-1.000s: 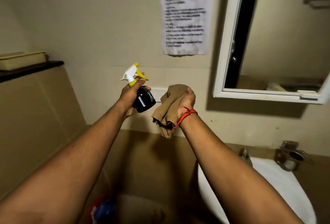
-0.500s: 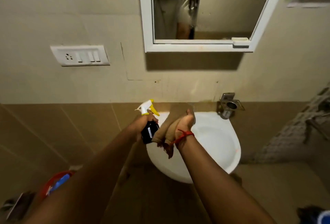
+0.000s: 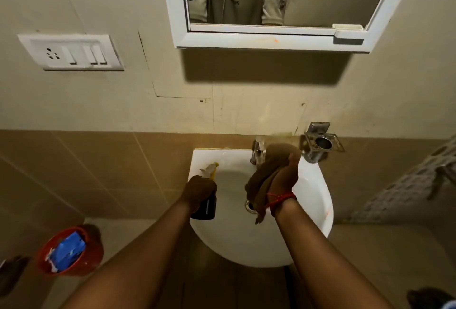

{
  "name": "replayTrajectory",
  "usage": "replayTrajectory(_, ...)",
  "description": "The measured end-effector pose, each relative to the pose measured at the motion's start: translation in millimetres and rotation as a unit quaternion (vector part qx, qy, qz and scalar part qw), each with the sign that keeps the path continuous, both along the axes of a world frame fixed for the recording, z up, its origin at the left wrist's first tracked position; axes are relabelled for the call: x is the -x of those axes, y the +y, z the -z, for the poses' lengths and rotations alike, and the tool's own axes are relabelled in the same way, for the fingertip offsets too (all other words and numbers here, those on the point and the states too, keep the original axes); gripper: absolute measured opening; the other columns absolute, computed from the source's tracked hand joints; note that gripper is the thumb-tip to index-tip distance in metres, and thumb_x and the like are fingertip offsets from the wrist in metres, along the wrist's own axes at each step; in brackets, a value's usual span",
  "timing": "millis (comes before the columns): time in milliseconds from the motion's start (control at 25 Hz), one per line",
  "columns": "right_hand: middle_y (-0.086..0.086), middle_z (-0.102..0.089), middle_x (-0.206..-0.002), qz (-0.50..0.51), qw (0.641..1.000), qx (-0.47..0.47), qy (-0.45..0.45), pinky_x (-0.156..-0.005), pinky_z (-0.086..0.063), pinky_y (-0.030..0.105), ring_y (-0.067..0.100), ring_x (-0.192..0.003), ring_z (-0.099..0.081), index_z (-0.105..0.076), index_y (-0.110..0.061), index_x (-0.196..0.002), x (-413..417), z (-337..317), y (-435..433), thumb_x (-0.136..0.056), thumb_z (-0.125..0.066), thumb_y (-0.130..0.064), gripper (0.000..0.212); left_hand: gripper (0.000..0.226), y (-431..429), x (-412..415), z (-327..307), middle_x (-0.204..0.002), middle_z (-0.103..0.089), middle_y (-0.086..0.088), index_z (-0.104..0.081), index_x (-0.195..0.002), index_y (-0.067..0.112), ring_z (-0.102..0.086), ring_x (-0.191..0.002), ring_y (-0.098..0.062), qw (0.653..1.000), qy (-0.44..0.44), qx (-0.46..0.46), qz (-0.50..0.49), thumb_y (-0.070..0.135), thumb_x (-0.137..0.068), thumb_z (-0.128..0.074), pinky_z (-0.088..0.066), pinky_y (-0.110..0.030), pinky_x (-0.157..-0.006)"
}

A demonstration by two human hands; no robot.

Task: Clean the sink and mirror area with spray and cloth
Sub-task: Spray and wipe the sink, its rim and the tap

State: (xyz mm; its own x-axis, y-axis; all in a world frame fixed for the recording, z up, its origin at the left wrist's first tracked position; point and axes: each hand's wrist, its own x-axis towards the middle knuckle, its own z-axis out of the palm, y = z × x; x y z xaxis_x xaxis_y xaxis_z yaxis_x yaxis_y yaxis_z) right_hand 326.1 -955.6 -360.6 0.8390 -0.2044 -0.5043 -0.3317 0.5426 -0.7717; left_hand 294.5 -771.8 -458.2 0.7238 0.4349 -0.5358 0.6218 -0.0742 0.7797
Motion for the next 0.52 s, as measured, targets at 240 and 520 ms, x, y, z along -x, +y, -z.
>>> replayTrajectory(240,0.01,-0.066,-0.106,0.01,0.986,0.156,-0.052,-0.094,-0.05,0.038,0.028,-0.111,-0.062,-0.064,-0.008,-0.111,-40.3,147.4,41.8,-0.096,-0.053,-0.052,0.047,0.024,17.3,0.9,7.9,-0.099,-0.075,-0.013,-0.073,-0.087,0.016,-0.072,-0.087,-0.033,0.999,-0.032,0.0,0.002,0.015,-0.066,-0.062,-0.06,-0.044,-0.08)
replayTrajectory(520,0.014,-0.025,-0.161,-0.161,0.591,0.719,-0.328,-0.121,-0.023,0.054,0.034,-0.149,-0.026,-0.032,-0.012,-0.153,-117.1,191.2,95.7,-0.099,-0.046,-0.023,0.057,0.028,65.6,-0.7,20.2,-0.103,-0.079,-0.008,-0.074,-0.098,0.006,-0.073,-0.096,-0.035,0.994,-0.1,0.003,0.036,-0.004,-0.073,-0.064,-0.061,-0.041,-0.081)
